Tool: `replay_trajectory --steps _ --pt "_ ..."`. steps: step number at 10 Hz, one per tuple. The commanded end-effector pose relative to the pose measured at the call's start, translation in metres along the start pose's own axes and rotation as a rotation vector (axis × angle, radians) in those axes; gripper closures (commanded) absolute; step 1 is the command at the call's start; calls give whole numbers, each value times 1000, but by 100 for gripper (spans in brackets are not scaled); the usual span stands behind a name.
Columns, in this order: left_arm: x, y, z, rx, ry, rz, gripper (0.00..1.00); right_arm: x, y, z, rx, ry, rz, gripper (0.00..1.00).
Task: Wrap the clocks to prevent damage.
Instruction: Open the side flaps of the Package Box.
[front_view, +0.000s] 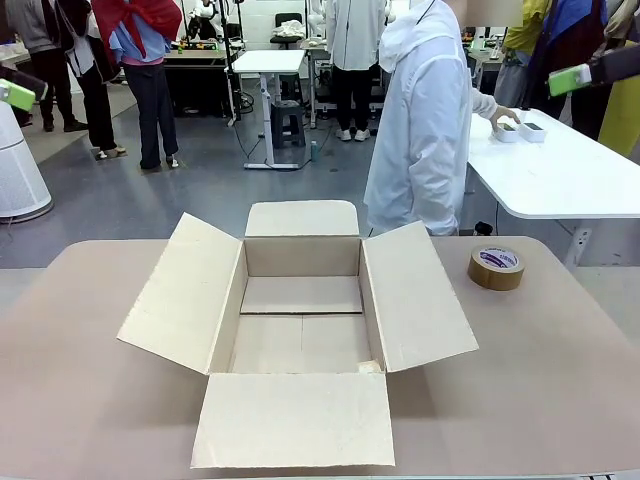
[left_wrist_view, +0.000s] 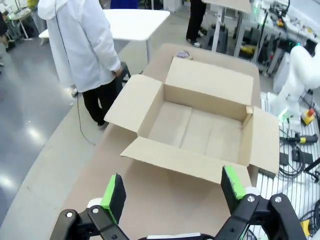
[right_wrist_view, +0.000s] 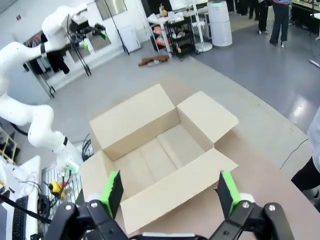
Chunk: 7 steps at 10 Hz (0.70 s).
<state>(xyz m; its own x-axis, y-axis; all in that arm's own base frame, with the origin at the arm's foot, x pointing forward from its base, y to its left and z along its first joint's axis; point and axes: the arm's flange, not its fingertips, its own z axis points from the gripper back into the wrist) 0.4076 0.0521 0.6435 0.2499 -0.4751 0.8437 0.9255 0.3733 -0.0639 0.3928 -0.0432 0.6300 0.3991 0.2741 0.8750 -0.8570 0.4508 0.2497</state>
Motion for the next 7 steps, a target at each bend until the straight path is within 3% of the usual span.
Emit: replay_trajectory --steps 1,5,6,7 --pt "-26 -2 -2 -24 -73 28 0 -23 -3 -7 10 -39 8 0" --pt "-54 -7 1 -25 -65 55 0 -52 -4 -9 -18 -21 15 0" --pt "-52 -11 1 -27 -46 72 0 -48 1 -11 -17 7 26 0" --pt "-54 -1 1 -25 -57 82 0 -42 6 -22 -83 93 5 0"
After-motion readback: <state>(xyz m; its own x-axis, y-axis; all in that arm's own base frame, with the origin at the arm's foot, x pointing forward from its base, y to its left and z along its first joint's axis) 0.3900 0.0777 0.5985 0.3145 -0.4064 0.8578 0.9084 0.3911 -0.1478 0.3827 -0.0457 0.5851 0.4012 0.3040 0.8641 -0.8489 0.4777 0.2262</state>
